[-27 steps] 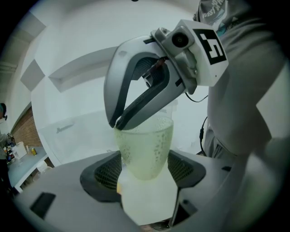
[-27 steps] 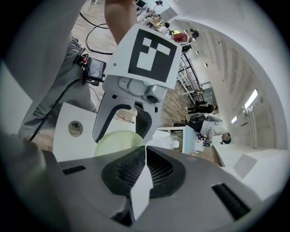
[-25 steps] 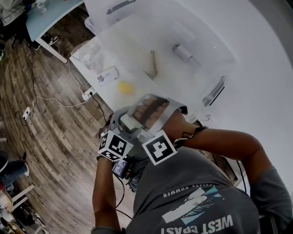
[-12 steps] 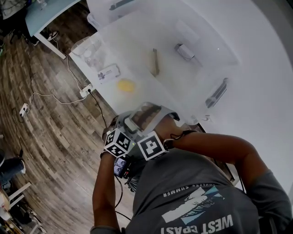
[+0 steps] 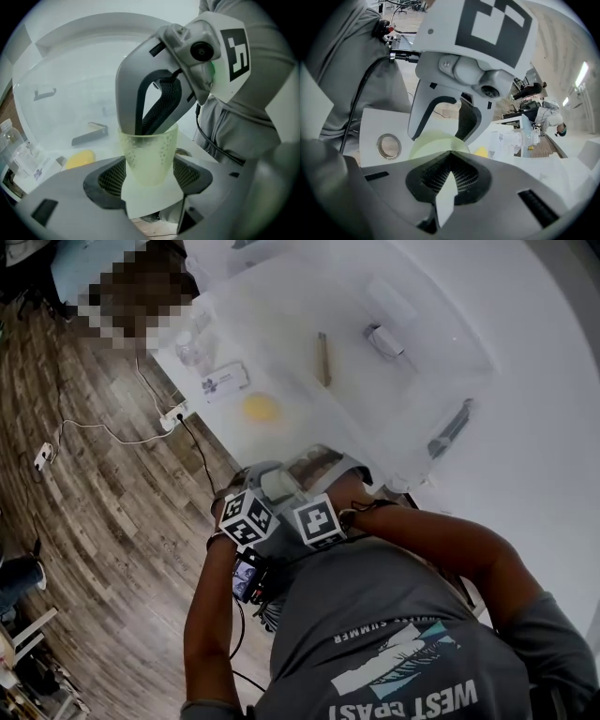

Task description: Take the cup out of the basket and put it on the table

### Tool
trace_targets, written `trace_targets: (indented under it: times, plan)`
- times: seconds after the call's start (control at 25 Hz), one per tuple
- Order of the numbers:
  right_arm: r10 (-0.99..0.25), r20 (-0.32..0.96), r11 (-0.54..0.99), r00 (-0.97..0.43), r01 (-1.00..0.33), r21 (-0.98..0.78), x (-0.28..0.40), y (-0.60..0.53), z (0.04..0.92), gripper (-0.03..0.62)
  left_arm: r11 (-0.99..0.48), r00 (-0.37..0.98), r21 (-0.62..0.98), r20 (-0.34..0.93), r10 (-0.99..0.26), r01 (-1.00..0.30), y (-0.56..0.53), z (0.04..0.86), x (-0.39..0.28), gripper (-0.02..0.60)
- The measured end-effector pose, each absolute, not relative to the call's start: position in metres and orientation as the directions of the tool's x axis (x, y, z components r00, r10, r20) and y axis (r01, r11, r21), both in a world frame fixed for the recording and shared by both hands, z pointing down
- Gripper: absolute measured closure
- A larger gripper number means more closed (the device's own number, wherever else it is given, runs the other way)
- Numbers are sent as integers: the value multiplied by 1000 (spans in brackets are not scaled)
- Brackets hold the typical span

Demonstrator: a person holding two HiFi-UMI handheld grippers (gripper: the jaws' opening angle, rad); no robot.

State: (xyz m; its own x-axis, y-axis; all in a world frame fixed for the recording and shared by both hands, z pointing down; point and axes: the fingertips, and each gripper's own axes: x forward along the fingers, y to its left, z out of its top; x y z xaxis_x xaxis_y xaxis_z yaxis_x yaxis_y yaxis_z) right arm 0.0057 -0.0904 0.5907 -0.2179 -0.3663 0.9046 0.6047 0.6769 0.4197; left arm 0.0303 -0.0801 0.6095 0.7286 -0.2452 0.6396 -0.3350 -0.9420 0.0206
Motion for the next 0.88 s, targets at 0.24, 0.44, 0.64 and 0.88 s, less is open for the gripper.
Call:
trace_targets:
  times: [0.24,0.44,0.64,0.88]
  plan:
    - [-337,911,719,-239,558,413,4,-91,605,582,-952,748,1,619,-240,-306,-81,623,28,259]
    - [-323,914,731,-243,550,405,-1,-88,609,582,-954,754,5,614,-234,-300,-82,633,27,259]
    - [-323,918,752,-232,526,398,-2,-89,610,582,-956,761,13,609,-225,-293,-81,640,27,259]
    - [-336,911,775,-238,479,411,-2,-96,604,582,-956,783,44,585,-211,-290,-79,638,27,258]
